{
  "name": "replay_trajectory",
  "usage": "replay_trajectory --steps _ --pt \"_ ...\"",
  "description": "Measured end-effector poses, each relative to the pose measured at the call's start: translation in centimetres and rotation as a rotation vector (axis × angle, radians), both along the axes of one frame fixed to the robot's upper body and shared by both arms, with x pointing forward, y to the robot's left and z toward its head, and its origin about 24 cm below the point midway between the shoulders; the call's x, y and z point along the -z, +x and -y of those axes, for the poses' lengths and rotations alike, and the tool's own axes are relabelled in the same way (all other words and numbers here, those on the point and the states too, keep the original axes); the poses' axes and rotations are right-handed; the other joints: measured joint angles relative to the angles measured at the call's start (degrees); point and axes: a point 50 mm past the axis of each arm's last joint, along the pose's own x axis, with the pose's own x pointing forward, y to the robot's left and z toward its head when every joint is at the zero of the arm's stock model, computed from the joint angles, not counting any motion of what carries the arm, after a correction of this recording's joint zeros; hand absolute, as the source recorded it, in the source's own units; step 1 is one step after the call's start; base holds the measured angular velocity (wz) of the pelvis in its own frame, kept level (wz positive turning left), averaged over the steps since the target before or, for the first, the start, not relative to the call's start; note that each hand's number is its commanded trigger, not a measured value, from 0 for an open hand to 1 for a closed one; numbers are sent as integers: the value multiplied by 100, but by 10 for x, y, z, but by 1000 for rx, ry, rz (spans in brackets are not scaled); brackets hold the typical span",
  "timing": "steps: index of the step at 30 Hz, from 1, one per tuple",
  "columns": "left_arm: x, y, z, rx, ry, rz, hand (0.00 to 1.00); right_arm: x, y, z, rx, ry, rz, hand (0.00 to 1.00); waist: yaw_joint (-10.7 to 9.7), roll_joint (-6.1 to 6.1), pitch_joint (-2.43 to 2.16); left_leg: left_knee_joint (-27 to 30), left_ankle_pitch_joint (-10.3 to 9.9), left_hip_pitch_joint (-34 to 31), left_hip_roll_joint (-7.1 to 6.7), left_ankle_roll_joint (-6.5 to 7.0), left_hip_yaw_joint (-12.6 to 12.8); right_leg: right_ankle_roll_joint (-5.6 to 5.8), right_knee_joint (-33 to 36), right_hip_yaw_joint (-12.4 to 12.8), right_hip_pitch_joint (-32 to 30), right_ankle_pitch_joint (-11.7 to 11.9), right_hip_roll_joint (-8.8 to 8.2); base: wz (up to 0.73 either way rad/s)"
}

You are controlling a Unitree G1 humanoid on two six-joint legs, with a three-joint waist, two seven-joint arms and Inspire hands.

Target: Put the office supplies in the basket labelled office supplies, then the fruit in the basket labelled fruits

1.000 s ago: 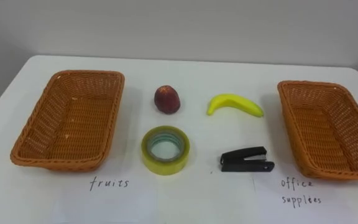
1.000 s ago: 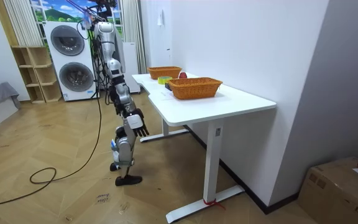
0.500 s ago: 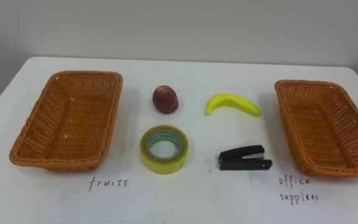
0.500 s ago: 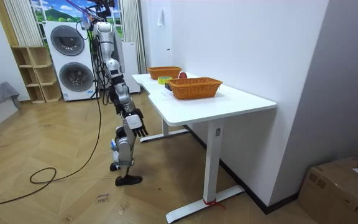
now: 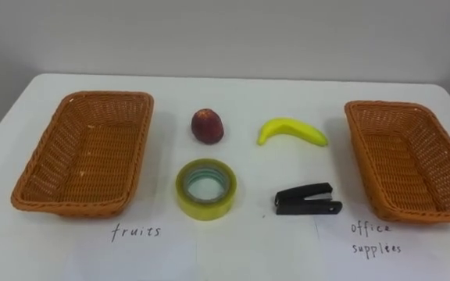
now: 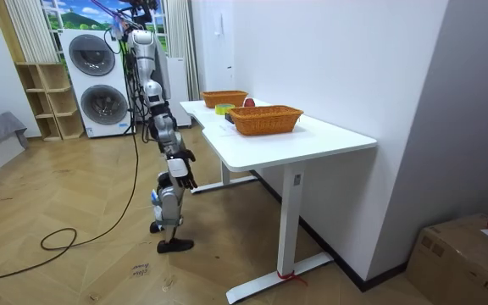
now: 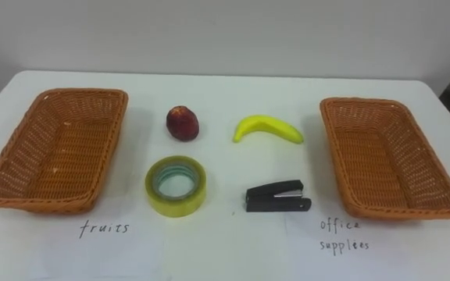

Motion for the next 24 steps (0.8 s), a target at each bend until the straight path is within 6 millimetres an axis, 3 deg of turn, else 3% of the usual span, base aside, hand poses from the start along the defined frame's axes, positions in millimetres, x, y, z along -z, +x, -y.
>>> replay_trajectory --steps 5,12,15,24 --pt "-1 -4 -6 -58 28 7 0 -2 -15 8 127 -40 -21 0 -145 -59 -36 -16 0 8 9 0 55 0 28 65 4 0 13 -5" --pt "-2 -4 -9 -96 31 39 0 -4 -26 20 309 -90 -58 0 -295 -82 -25 -31 -23 52 13 10 70 -2 127 72 -43 -1 10 -5" --pt "-3 -6 -12 -101 39 41 0 -6 -24 28 348 -139 -64 0 -304 -85 -23 -3 -24 56 11 8 84 -20 187 114 -68 -23 -4 -5" --pt "-7 -15 -23 -130 78 52 0 -19 8 59 445 -329 12 0 -336 -91 -14 0 -22 58 9 8 178 -15 198 206 -114 -40 -6 -5"
